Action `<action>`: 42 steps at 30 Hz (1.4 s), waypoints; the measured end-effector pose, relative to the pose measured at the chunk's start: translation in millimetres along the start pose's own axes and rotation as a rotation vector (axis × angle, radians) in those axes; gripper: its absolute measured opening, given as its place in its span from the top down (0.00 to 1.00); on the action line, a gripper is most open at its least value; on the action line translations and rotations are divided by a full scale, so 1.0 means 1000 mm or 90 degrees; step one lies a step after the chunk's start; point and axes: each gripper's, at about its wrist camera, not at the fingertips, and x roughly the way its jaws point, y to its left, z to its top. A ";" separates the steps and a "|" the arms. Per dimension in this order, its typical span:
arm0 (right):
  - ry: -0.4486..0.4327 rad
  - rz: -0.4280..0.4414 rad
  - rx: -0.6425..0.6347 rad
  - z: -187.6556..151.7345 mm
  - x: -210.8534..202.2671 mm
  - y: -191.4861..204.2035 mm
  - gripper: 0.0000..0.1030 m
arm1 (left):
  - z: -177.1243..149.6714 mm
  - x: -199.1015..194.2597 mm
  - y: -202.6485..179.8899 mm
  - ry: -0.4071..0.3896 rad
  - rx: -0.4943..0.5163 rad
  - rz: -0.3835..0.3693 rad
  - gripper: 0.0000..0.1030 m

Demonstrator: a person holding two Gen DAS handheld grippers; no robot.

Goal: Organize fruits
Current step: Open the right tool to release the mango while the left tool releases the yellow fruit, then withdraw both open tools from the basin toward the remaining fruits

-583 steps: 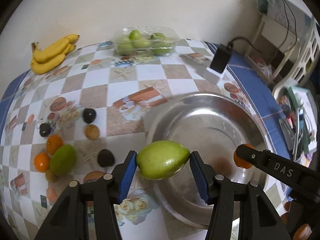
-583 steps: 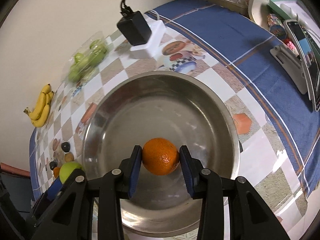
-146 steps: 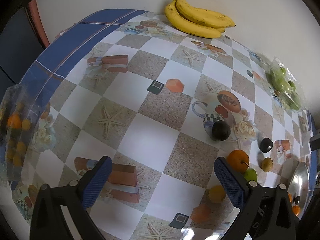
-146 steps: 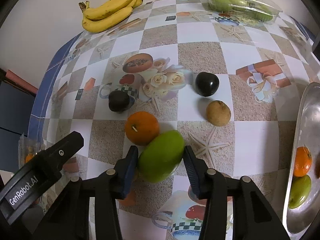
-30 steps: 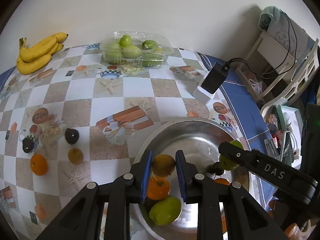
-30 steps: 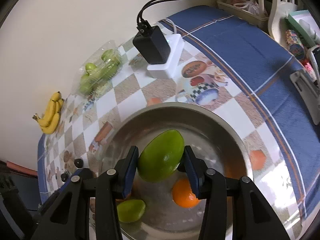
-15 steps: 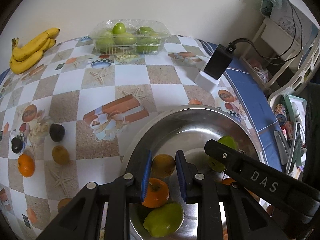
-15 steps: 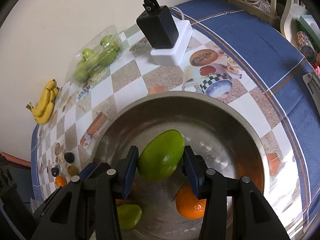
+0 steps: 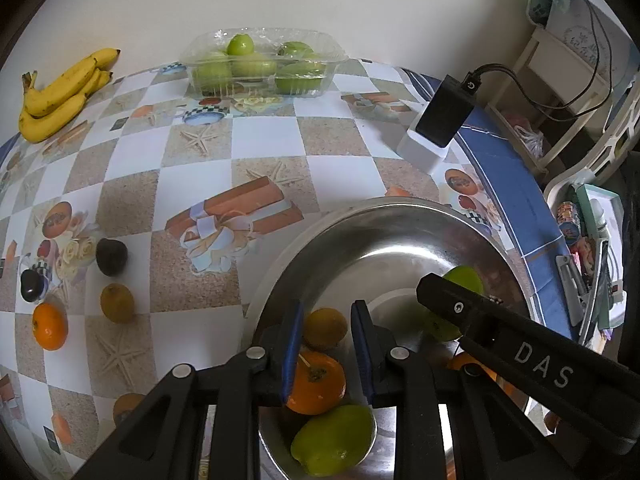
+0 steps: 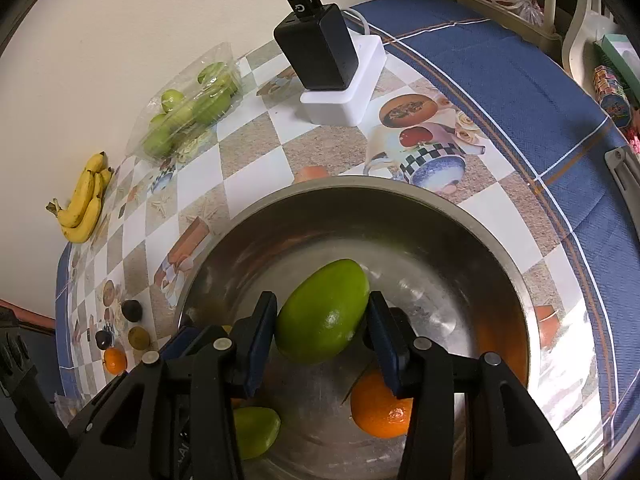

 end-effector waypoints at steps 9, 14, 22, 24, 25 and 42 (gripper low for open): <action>-0.006 -0.014 -0.005 0.003 -0.004 0.000 0.52 | 0.002 -0.006 0.000 -0.004 0.000 -0.002 0.49; -0.031 -0.013 -0.011 0.006 -0.019 0.003 0.48 | 0.004 -0.012 -0.001 -0.010 0.003 -0.003 0.46; -0.057 -0.014 -0.013 0.008 -0.036 0.005 0.48 | 0.009 -0.024 0.008 -0.023 -0.016 0.000 0.45; -0.055 -0.019 -0.012 0.008 -0.035 0.004 0.48 | 0.010 -0.025 0.014 -0.023 -0.028 0.003 0.45; -0.053 -0.021 -0.011 0.008 -0.034 0.004 0.48 | 0.010 -0.026 0.018 -0.024 -0.037 0.006 0.45; -0.026 -0.034 -0.018 0.003 -0.022 0.006 0.48 | 0.007 -0.034 0.080 -0.023 -0.164 0.070 0.44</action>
